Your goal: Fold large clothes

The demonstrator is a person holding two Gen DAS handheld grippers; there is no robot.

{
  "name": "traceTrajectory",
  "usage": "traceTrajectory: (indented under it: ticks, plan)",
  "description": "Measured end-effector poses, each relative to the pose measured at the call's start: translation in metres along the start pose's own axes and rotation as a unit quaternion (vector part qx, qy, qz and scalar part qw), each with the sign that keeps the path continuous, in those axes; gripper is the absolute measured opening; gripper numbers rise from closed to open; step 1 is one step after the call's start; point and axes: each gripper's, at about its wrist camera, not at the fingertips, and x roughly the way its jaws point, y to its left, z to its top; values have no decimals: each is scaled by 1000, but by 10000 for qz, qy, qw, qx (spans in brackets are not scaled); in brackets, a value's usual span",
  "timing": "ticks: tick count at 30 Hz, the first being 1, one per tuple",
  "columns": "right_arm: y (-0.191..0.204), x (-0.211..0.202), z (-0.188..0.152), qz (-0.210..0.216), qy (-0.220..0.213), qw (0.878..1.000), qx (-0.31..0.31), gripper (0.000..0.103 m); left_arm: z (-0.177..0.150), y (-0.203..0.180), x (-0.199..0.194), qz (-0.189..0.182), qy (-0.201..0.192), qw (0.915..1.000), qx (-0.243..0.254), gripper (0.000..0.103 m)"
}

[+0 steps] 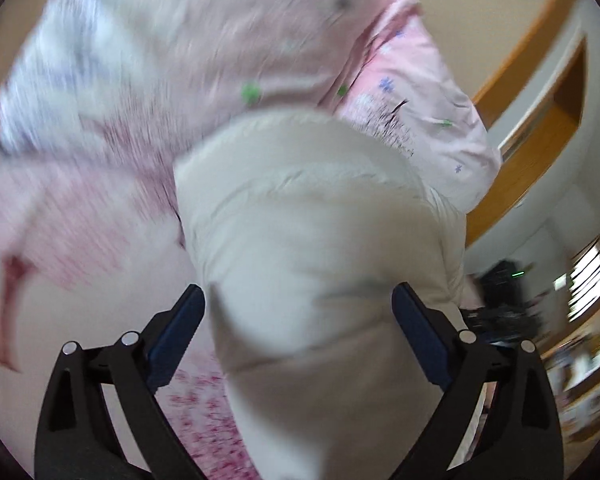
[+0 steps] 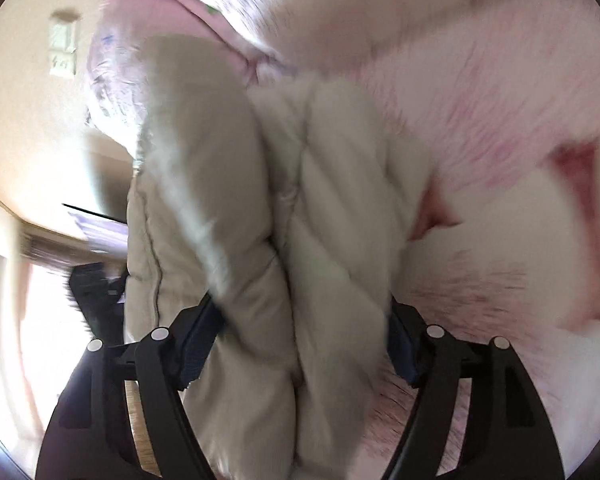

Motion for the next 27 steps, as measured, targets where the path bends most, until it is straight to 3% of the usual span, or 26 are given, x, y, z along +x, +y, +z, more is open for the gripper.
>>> traceTrajectory:
  ticks: [2, 5, 6, 8, 11, 15, 19, 22, 25, 27]
  plan:
    - [20, -32, -11, -442, -663, 9960, -412, 73, -1, -18, -19, 376, -283, 9983, 344, 97]
    - [59, -69, -39, -1010, -1691, 9725, -1243, 72, -8, -40, -35, 666, -471, 9945, 655, 101]
    - [72, -72, -51, -1124, -1850, 9633, -1588, 71, -15, -47, -40, 712, -500, 9933, 757, 101]
    - [99, -66, -77, -1331, -1928, 9448, -2289, 55, -20, -65, -38, 799, -481, 9914, 920, 101]
    - [121, -45, -105, -1484, -1881, 9267, -2897, 40, -32, -87, -36, 895, -446, 9878, 1195, 101]
    - [115, -16, -111, -1587, -1554, 9318, -2871, 30, -52, -112, -25, 1193, -354, 9772, 1718, 101]
    - [78, 3, -104, -1682, -1036, 9515, -2359, 28, -67, -121, -2, 1263, -65, 9736, 1901, 101]
    - [65, -2, -109, -1662, -910, 9569, -2202, 28, -76, -131, 8, 1467, 32, 9664, 2110, 101]
    - [71, -7, -107, -1725, -785, 9569, -2202, 28, -78, -129, 15, 1575, 104, 9650, 2094, 101]
    - [88, -18, -89, -1448, -986, 9592, -2217, 28, -76, -124, 15, 1537, 128, 9679, 1985, 101]
